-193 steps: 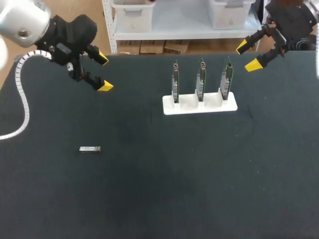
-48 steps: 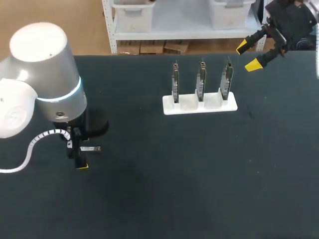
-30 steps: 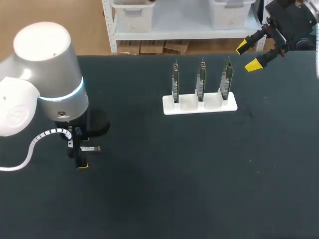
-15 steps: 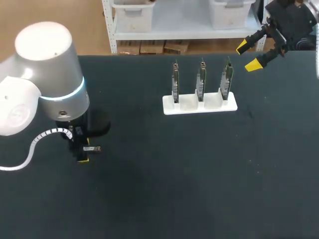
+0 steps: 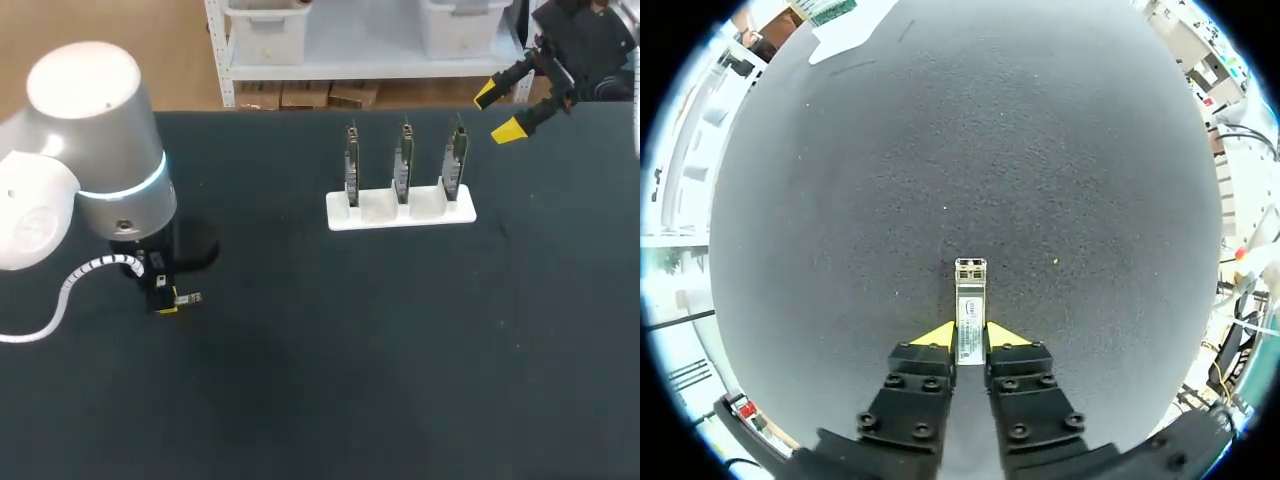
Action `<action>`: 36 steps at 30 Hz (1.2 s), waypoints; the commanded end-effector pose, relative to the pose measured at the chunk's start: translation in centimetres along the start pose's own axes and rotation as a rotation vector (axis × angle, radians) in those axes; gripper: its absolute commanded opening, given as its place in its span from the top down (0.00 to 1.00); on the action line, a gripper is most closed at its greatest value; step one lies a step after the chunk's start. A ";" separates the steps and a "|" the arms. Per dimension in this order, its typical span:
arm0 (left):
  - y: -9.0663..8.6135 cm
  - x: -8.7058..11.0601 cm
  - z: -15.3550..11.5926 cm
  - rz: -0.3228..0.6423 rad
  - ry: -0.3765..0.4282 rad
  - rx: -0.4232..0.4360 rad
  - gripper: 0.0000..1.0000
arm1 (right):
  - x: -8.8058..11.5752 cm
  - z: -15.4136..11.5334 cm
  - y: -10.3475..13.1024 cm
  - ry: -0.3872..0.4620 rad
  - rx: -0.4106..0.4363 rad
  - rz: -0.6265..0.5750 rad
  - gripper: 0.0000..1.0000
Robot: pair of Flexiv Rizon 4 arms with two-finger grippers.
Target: Pick up the optical module with the left hand, and insert it into the network port with the right hand.
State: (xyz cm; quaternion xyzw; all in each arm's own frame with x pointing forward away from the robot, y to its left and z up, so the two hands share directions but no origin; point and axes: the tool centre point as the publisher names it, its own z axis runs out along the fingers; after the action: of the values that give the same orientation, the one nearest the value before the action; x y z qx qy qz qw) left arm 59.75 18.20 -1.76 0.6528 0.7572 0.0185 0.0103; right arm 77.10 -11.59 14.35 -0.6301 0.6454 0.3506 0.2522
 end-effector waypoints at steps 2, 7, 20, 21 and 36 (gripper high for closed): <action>0.8 -0.2 -0.6 -0.015 -0.043 0.004 1.00 | 0.0 0.0 0.2 0.000 0.005 -0.001 0.00; 2.5 -1.5 -3.3 -0.077 -0.204 0.032 1.00 | 0.0 0.0 0.2 0.000 0.005 -0.001 0.00; 5.5 -5.7 -11.5 -0.093 -0.513 -0.031 1.00 | 0.0 0.0 0.2 0.000 0.005 -0.001 0.00; 5.5 -5.7 -11.5 -0.093 -0.513 -0.031 1.00 | 0.0 0.0 0.2 0.000 0.005 -0.001 0.00; 6.5 -10.8 -16.3 -0.054 -0.726 -0.052 1.00 | 0.0 0.0 0.2 0.000 0.005 -0.001 0.00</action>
State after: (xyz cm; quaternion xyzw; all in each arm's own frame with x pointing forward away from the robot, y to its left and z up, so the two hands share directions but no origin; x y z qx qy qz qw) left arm 66.99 9.64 14.08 0.5953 0.7368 -0.1710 0.2711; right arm 77.10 -11.60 14.35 -0.6300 0.6454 0.3506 0.2522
